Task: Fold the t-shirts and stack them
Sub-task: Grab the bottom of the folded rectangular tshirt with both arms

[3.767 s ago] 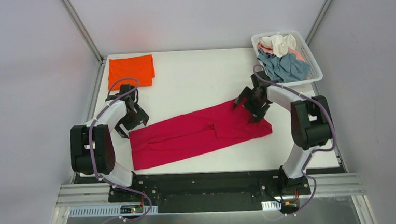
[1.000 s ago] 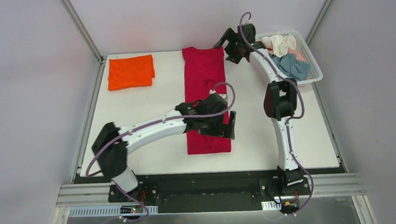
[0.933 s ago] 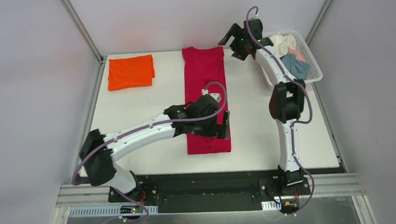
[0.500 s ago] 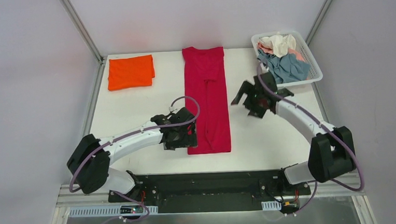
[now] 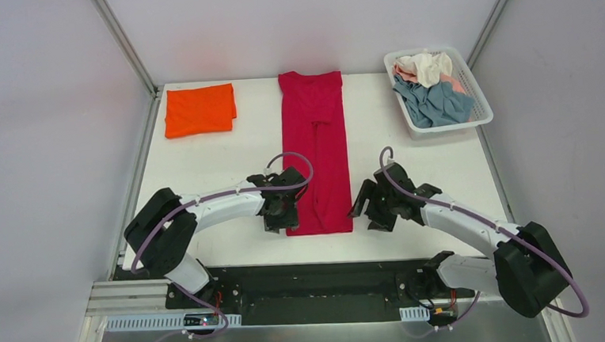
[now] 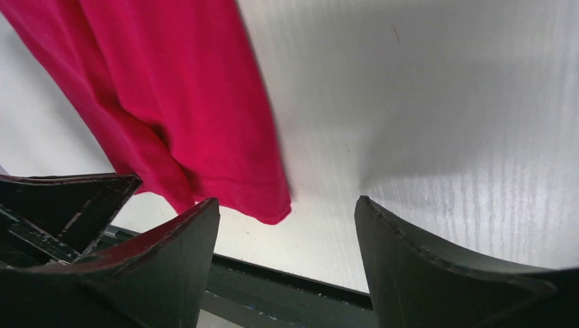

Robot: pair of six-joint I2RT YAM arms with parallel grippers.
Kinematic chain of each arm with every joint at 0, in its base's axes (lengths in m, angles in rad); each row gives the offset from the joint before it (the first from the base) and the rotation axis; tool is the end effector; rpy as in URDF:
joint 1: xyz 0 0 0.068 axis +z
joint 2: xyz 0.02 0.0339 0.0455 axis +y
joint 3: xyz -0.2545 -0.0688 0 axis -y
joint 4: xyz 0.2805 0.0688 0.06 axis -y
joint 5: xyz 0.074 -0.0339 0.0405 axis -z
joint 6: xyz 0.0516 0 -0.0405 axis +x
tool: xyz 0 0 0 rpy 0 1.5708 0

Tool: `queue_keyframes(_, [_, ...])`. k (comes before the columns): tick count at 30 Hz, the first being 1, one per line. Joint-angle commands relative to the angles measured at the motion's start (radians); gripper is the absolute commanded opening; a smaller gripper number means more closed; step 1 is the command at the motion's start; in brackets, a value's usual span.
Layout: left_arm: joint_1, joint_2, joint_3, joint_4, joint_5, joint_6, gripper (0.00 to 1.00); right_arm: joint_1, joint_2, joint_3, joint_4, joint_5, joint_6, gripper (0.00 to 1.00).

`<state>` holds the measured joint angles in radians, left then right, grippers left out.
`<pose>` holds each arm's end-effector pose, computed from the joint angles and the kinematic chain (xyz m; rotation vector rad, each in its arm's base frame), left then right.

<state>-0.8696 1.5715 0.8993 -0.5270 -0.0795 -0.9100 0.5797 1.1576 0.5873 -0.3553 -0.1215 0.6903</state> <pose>0.2112 -0.2438 0.1234 -0.0782 2.8257 -0.3420 0.2154 0.1485 0.1456 0.0915 2.6163 0.6472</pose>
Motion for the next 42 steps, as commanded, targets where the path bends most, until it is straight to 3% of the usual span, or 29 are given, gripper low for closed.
queue_keyframes(1, [-0.003,0.037,-0.013,0.015,-0.003,-0.025,0.40,0.032,0.003,-0.045,0.092,-0.086,0.061,0.72])
queue_keyframes(9, [-0.001,0.080,-0.005,0.026,0.014,-0.024,0.01,0.066,0.073,-0.071,0.167,-0.098,0.090,0.55])
queue_keyframes(12, [-0.001,0.069,-0.024,0.026,0.023,-0.039,0.00,0.074,0.103,-0.086,0.201,-0.107,0.105,0.48])
queue_keyframes(14, [-0.002,0.049,-0.046,0.026,0.025,-0.052,0.00,0.076,0.112,-0.096,0.202,-0.097,0.108,0.36])
queue_keyframes(18, [-0.001,-0.022,-0.117,0.027,0.027,-0.085,0.00,0.080,0.076,-0.152,0.196,-0.091,0.118,0.00])
queue_keyframes(30, [-0.062,-0.186,-0.265,0.079,0.041,-0.139,0.00,0.084,-0.134,-0.311,0.241,-0.188,0.160,0.00])
queue_keyframes(42, [-0.070,-0.477,-0.245,0.097,-0.042,-0.082,0.00,0.085,-0.306,-0.225,0.202,-0.168,0.135,0.00])
